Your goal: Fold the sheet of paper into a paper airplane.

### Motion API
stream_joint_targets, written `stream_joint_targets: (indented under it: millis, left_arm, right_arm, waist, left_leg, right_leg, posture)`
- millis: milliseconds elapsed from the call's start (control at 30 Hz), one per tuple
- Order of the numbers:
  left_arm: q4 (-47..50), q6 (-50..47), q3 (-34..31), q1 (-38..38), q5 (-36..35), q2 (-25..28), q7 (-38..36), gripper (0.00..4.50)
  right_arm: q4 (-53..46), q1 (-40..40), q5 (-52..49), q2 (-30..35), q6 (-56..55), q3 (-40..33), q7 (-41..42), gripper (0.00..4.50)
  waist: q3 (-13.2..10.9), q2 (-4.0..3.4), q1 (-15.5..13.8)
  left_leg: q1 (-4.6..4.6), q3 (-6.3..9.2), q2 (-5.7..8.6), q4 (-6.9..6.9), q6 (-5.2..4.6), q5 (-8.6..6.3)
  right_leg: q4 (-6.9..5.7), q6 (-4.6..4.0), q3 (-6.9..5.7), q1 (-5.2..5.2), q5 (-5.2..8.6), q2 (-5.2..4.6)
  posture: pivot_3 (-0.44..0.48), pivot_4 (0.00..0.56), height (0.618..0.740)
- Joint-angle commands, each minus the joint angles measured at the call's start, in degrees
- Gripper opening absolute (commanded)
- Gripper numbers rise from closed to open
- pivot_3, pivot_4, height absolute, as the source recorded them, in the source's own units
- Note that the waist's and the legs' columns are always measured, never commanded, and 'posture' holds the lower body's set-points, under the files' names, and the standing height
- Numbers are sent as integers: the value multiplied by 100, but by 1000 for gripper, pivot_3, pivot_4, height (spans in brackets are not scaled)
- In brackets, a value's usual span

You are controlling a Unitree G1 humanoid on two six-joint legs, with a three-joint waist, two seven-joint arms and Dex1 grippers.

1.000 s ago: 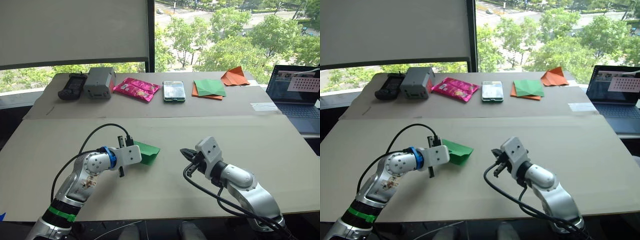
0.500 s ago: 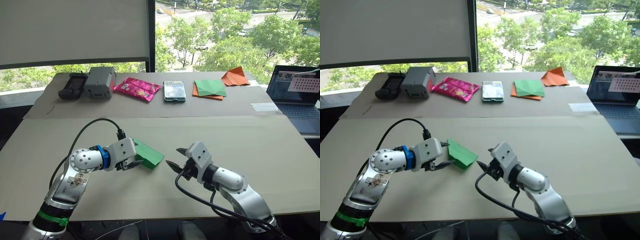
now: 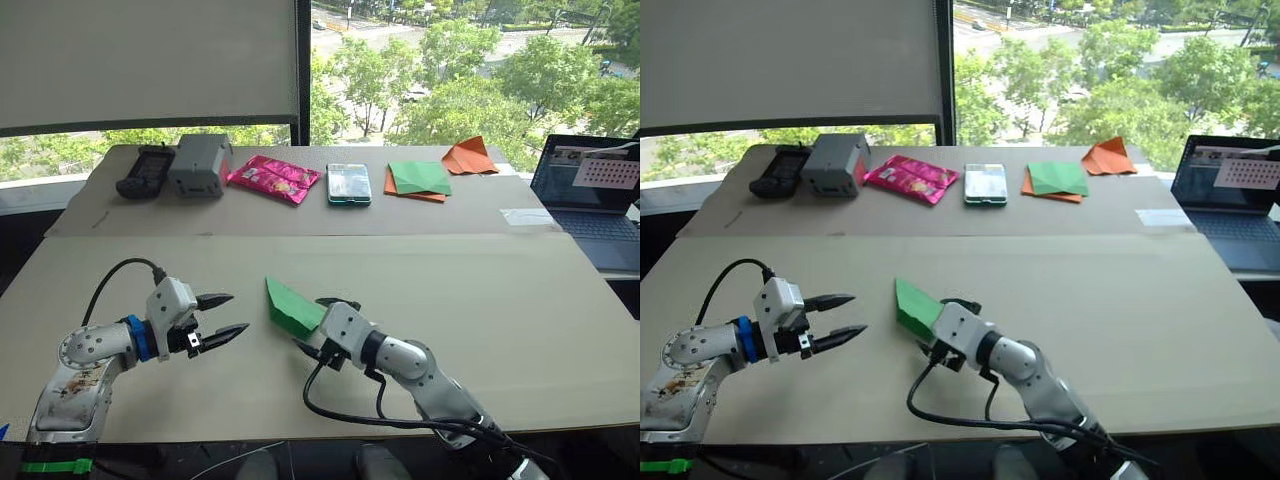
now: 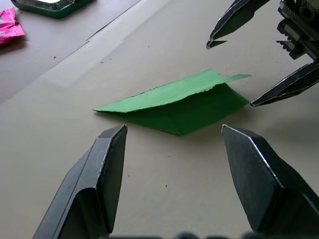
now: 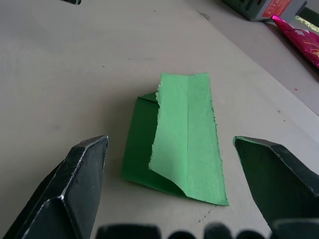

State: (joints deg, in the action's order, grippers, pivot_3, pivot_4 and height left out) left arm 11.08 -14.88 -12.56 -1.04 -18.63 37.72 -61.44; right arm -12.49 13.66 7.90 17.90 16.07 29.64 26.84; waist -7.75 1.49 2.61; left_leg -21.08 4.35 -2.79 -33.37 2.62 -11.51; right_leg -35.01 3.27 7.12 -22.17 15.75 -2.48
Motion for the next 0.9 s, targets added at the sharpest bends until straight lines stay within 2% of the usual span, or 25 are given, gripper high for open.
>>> stream_joint_targets:
  millis: [33,167,467,700,800,900]
  left_arm:
    - [233,55,-58,79,-154,26,166,3227]
    - [332,0,55,140,-184,39,263,3227]
    - [440,23,234,227,-213,34,444,3227]
    - [405,34,269,164,-267,-1,595,3227]
    - [407,-59,228,176,-398,83,492,3227]
    - [355,-437,178,94,-685,303,255,3227]
  right_arm:
    - [199,150,241,-119,-374,-51,-181,4438]
    - [336,145,342,-198,-563,-130,-280,3282]
    - [350,117,367,-179,-770,-94,-54,144]
    - [415,216,398,-67,-1038,-151,194,64]
    - [155,180,203,171,-1389,-217,560,64]
    - [-156,107,2,698,-1813,-231,1199,64]
  waist:
    - [3,2,1]
    - [5,-5,0]
    - [6,-5,3]
    - [6,-5,1]
    - [6,-5,0]
    - [5,-6,-1]
  left_leg:
    - [1,2,0,4,0,0]
    - [1,2,0,5,0,0]
    - [2,2,0,3,0,0]
    - [2,2,0,2,0,0]
    - [2,2,1,1,0,0]
    - [1,2,1,0,-1,0]
  right_leg:
    - [-1,-1,-1,-3,-1,2]
    - [-1,-2,-2,-2,-1,2]
    - [0,-1,-1,1,-1,2]
    - [-1,-1,-1,2,-1,2]
    - [0,-1,-1,3,-1,2]
    - [-1,-1,-1,4,-1,2]
  posture:
    - [0,150,740]
    - [0,150,740]
    - [0,150,740]
    - [0,150,740]
    - [0,150,740]
    - [0,150,740]
